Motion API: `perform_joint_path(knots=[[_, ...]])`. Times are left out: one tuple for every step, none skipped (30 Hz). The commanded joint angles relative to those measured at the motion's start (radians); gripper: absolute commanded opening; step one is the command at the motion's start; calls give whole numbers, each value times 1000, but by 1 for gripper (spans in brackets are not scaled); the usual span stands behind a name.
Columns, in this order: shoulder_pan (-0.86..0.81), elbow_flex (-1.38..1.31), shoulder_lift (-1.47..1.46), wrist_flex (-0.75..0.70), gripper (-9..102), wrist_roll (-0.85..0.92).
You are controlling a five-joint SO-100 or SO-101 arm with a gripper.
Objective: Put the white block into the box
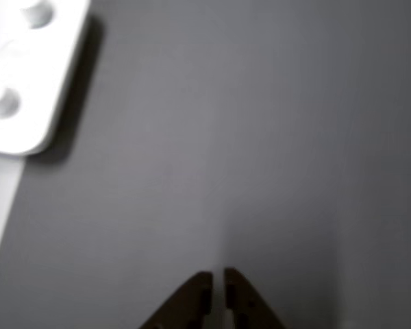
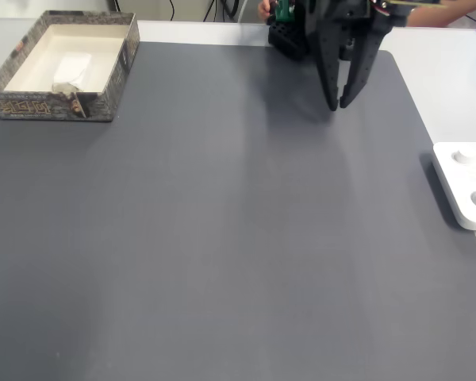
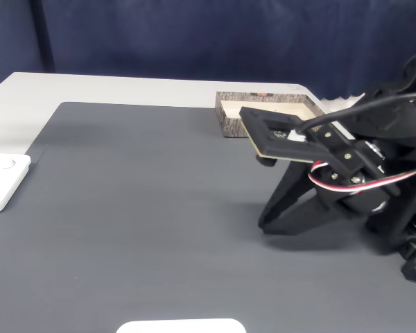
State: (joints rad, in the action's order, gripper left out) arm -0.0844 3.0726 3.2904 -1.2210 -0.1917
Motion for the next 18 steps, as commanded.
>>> perform_joint_path(knots=[[40, 20, 34, -3, -1, -12], [40, 20, 34, -3, -1, -12], [38, 20, 34, -3, -1, -12], [35, 20, 34, -3, -1, -12], [34, 20, 34, -3, -1, -12], [34, 20, 34, -3, -1, -12], [34, 20, 34, -3, -1, -12], [34, 20, 34, -3, -1, -12], [34, 20, 34, -3, -1, -9], [34, 20, 34, -3, -1, -8], [34, 20, 34, -3, -1, -6], [34, 20, 34, -3, -1, -5], [35, 20, 34, -3, -1, -5], [35, 20, 34, -3, -1, -5], [35, 20, 34, -3, -1, -5], [35, 20, 34, -3, -1, -5], [35, 20, 34, -3, -1, -5], [35, 20, 34, -3, -1, -5]])
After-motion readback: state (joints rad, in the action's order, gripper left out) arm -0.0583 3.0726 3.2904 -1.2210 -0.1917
